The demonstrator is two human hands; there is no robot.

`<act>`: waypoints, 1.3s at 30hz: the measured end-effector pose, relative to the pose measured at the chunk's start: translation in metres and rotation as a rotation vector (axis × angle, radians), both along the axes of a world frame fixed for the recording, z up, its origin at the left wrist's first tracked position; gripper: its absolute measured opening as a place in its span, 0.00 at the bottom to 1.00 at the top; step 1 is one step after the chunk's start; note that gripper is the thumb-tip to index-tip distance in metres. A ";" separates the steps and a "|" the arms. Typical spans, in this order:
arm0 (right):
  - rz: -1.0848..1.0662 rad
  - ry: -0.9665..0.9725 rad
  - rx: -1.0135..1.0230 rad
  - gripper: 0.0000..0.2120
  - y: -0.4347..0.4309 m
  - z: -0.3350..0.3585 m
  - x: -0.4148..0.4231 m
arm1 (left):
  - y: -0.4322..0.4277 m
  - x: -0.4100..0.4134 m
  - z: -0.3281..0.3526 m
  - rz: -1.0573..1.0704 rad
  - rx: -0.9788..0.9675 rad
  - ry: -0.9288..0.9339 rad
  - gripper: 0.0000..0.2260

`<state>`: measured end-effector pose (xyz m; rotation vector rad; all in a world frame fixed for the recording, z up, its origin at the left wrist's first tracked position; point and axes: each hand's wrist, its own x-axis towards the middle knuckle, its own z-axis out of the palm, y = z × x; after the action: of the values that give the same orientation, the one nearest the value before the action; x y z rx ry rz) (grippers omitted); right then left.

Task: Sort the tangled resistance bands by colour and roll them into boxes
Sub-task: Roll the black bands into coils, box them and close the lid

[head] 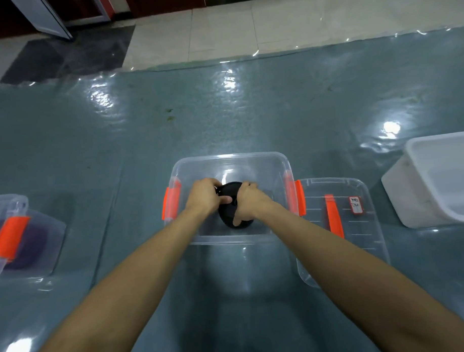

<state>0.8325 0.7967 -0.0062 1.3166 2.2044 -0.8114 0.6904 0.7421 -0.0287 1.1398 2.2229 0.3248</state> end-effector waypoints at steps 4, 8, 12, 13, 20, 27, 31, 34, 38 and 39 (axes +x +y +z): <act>-0.009 0.153 0.076 0.14 0.000 0.028 0.018 | 0.000 0.001 0.003 -0.084 -0.064 0.300 0.25; -0.375 0.741 0.401 0.12 -0.010 0.054 0.068 | 0.001 0.005 0.006 -0.253 -0.056 0.580 0.26; -0.695 0.845 0.655 0.10 -0.017 0.042 0.136 | 0.011 0.014 0.009 -0.392 -0.057 0.578 0.16; -0.714 0.731 0.646 0.09 -0.016 0.031 0.152 | 0.013 0.017 0.010 -0.398 -0.060 0.557 0.14; -0.661 0.097 0.295 0.15 -0.023 -0.040 0.210 | 0.003 0.014 0.012 -0.363 -0.088 0.328 0.15; -0.768 0.168 0.299 0.19 -0.010 -0.034 0.220 | -0.023 0.021 0.033 -0.338 -0.127 0.064 0.20; -0.728 0.134 0.269 0.20 -0.009 -0.027 0.225 | -0.049 0.039 0.047 -0.299 0.017 0.140 0.22; -0.732 0.171 0.244 0.19 -0.009 -0.021 0.223 | -0.074 0.064 0.046 -0.285 0.135 0.302 0.25; -0.778 0.203 0.295 0.17 -0.019 -0.004 0.227 | -0.083 0.077 0.040 -0.251 0.201 0.471 0.28; -0.790 0.203 0.321 0.18 -0.024 0.002 0.230 | -0.081 0.076 0.040 -0.250 0.192 0.482 0.26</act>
<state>1.0626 0.7724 -0.0038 2.4317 1.9908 -0.8976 0.7666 0.6608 0.0116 1.7310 2.4498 0.1713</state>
